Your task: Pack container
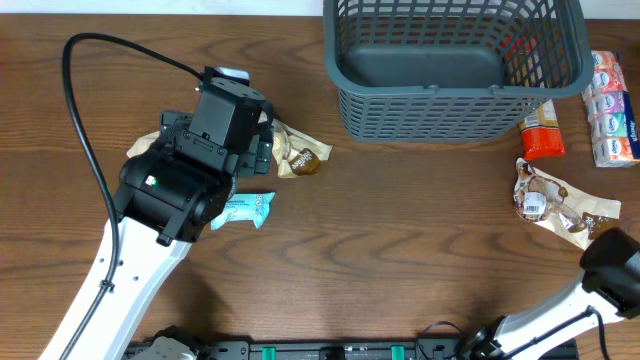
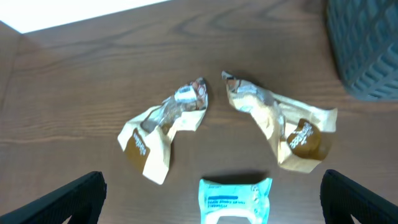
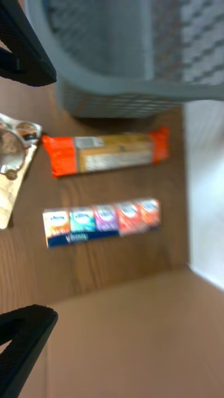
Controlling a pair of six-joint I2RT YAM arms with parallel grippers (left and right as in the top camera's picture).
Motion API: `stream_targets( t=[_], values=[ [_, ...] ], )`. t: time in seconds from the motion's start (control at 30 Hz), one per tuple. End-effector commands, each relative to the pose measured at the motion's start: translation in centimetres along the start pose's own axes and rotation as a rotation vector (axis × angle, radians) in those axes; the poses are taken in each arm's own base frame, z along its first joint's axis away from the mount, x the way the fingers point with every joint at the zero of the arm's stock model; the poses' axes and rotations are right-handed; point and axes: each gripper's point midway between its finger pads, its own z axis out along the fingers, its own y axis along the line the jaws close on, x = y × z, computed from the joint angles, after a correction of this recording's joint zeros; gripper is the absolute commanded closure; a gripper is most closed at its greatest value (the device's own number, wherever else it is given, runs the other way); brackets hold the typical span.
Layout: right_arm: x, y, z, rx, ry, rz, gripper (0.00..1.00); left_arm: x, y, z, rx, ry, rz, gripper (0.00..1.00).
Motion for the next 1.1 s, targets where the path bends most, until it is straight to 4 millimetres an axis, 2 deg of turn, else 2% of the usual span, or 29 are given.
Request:
stream_targets(
  t=[0.0,0.1,0.2,0.43,0.57,0.67,0.73,0.87,1.07],
  values=[
    [2.9,-0.6,4.7,-0.081,0.096,-0.044,0.01,0.6,0.6,-0.2,-0.020,0.016,0.010,0.01],
    [4.7,-1.8,7.4,-0.071,0.160,-0.039,0.01,0.9,0.7,-0.2,-0.022,0.030,0.016,0.01],
    [5.2,-3.0,8.7,-0.042,0.177,-0.039,0.01,1.0,0.7,-0.2,-0.022,0.031,0.017,0.01],
    [4.7,-4.1,9.2,0.002,0.164,-0.158,0.01,1.1,0.7,-0.2,-0.023,0.037,0.020,0.01],
    [5.1,-5.1,10.7,0.023,0.174,-0.166,0.01,1.1,0.7,-0.1,-0.024,0.040,0.021,0.01],
    [6.7,-6.7,12.9,0.068,0.241,-0.159,0.01,1.1,0.6,0.1,-0.025,0.044,0.024,0.02],
    [8.8,-7.6,14.9,0.088,0.316,-0.151,0.01,1.2,0.5,0.2,-0.026,0.049,0.026,0.01],
    [11.7,-7.9,18.1,0.066,0.397,-0.116,0.01,1.4,0.3,0.8,-0.030,0.067,0.035,0.01],
    [14.5,-8.7,20.9,0.078,0.479,-0.113,0.01,2.2,0.0,1.9,-0.040,0.123,0.060,0.01]
  ],
)
